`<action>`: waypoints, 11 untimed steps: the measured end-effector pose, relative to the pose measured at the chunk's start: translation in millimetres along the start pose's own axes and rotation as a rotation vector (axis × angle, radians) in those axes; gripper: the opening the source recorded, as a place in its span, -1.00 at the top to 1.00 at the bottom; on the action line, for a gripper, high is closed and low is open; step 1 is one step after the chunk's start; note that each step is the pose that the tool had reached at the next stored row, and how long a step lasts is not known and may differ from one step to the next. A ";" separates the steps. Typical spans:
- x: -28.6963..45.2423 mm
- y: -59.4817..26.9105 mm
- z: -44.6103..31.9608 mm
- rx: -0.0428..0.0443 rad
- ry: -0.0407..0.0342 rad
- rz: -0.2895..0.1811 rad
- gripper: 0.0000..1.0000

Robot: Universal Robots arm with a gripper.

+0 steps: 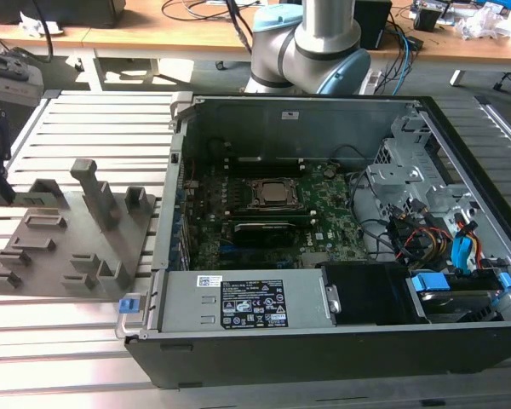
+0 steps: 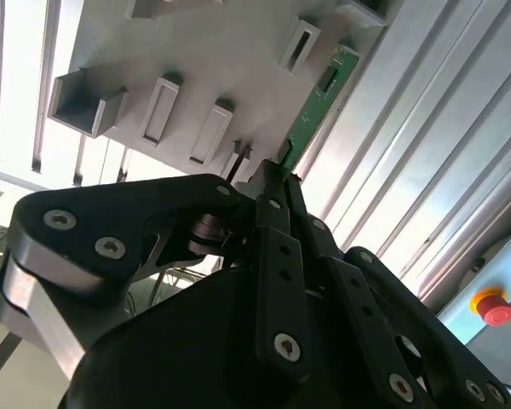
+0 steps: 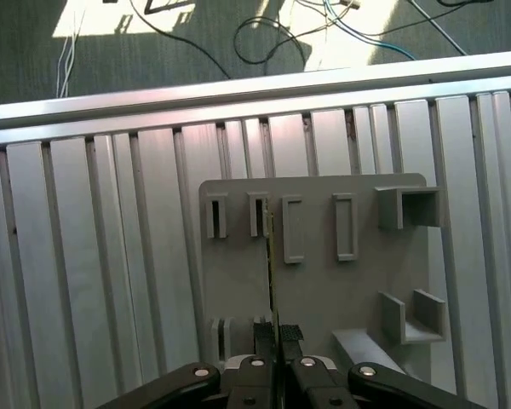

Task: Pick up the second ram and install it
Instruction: 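Pick up the second ram and move it above second insertion slot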

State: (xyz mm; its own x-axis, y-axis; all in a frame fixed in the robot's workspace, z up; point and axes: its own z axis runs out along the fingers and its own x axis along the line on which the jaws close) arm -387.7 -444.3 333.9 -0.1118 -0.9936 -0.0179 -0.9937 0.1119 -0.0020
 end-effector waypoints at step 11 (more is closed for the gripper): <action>-0.5 0.0 -25.8 0.0000 -0.0001 0.000 0.72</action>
State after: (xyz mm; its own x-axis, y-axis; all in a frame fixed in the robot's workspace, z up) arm -387.7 -444.3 359.6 -0.1118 -0.9936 -0.0179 -0.9937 0.1119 -0.0021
